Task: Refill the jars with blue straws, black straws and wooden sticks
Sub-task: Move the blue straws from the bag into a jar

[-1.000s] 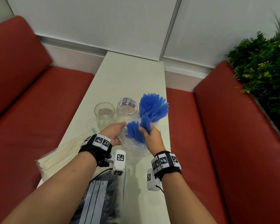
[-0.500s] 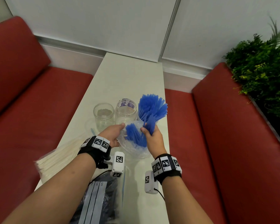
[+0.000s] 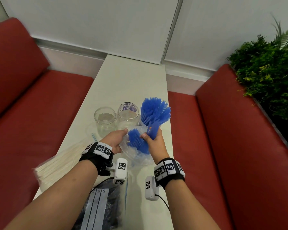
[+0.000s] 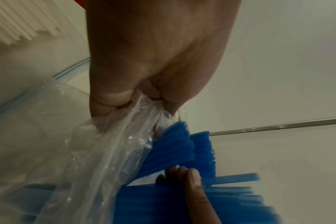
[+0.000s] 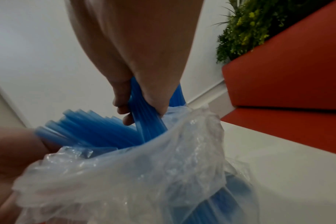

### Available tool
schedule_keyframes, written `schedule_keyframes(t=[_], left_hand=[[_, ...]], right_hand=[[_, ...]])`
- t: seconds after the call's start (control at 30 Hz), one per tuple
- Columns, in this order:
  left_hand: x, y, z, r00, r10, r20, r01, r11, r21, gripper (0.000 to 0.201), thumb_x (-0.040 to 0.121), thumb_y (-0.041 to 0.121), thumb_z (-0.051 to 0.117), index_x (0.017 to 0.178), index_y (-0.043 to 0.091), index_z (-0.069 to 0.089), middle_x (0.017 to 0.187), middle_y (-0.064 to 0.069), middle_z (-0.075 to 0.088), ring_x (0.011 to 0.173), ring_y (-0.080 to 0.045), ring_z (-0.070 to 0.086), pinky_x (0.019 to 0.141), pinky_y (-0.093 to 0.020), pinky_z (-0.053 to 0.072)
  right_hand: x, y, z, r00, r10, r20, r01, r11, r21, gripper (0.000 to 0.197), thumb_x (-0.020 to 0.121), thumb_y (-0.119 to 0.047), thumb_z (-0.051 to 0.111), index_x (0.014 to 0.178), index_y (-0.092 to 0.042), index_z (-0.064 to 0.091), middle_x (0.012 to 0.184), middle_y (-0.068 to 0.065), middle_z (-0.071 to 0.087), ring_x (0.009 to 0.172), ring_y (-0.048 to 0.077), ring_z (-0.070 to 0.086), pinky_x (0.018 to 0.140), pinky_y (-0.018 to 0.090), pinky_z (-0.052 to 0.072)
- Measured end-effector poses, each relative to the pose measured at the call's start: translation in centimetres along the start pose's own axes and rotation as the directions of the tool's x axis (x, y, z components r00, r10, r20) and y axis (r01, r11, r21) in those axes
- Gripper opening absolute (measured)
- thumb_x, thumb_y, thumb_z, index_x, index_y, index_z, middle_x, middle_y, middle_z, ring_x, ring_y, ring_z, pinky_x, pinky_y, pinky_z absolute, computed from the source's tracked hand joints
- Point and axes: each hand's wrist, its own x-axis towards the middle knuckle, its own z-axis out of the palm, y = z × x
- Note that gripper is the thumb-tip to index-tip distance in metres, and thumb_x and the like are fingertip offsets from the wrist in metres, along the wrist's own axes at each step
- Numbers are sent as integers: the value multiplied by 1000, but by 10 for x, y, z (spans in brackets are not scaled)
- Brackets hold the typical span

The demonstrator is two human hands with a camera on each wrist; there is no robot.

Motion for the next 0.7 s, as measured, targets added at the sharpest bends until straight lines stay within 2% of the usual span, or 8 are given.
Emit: schedule_keyframes(t=[0.1, 0.23, 0.3, 0.4, 0.47, 0.57, 0.63, 0.7], left_hand=[[-2, 3, 1, 1000, -2, 19, 2, 1000, -23, 38, 107, 35, 49, 129, 7, 62, 112, -17, 76, 101, -34, 73, 81, -47, 60], [1, 3, 0, 1000, 6, 30, -7, 1000, 5, 41, 107, 36, 50, 131, 5, 61, 120, -19, 73, 114, -38, 68, 105, -59, 49], [1, 2, -1, 1000, 8, 29, -8, 1000, 13, 41, 106, 36, 51, 130, 4, 61, 119, -20, 73, 113, -38, 69, 104, -59, 50], [1, 1, -3, 1000, 12, 15, -12, 1000, -3, 39, 107, 35, 50, 130, 5, 61, 116, -19, 74, 107, -36, 71, 92, -51, 57], [2, 1, -4, 1000, 18, 0, -18, 1000, -5, 39, 107, 34, 49, 131, 6, 61, 117, -18, 74, 108, -35, 71, 89, -49, 58], [2, 4, -4, 1000, 19, -8, -19, 1000, -3, 37, 107, 33, 50, 131, 7, 60, 118, -17, 73, 105, -33, 71, 80, -45, 59], [3, 5, -4, 1000, 12, -12, -12, 1000, -1, 36, 108, 33, 49, 130, 7, 60, 117, -17, 73, 101, -32, 72, 71, -43, 60], [3, 5, -3, 1000, 5, -10, -6, 1000, -7, 37, 108, 34, 49, 131, 6, 59, 118, -18, 72, 102, -33, 72, 73, -44, 60]], right_hand=[[5, 10, -1, 998, 54, 37, -56, 997, 57, 20, 95, -13, 67, 115, -13, 67, 109, 9, 74, 107, 26, 70, 95, 38, 57], [0, 33, 4, 995, 83, 61, -79, 994, -75, 5, 95, -12, 65, 99, -14, 64, 97, 5, 70, 95, 21, 66, 94, 40, 54], [-3, 34, 5, 992, 107, 71, -97, 988, -122, 5, 97, -14, 64, 101, -12, 66, 99, 6, 70, 95, 21, 66, 95, 40, 53], [1, 6, -1, 991, 95, 91, -78, 981, -179, 12, 98, -20, 64, 104, -11, 69, 105, 11, 73, 102, 27, 69, 93, 37, 55], [5, -31, -11, 987, 12, 158, 23, 976, -218, 11, 99, -18, 62, 97, -11, 70, 102, 12, 74, 99, 26, 69, 94, 38, 55], [12, -101, -32, 965, -145, 218, 167, 982, -88, 12, 101, -8, 56, 95, -8, 66, 89, 12, 73, 89, 21, 70, 87, 31, 56], [20, -149, -48, 954, -265, 142, 265, 964, 16, 12, 100, -2, 53, 98, -10, 63, 85, 11, 72, 86, 23, 69, 86, 34, 56], [31, -189, -61, 916, -401, 21, 398, 914, 77, 14, 99, -2, 52, 99, -13, 60, 80, 4, 71, 87, 24, 69, 86, 39, 56]])
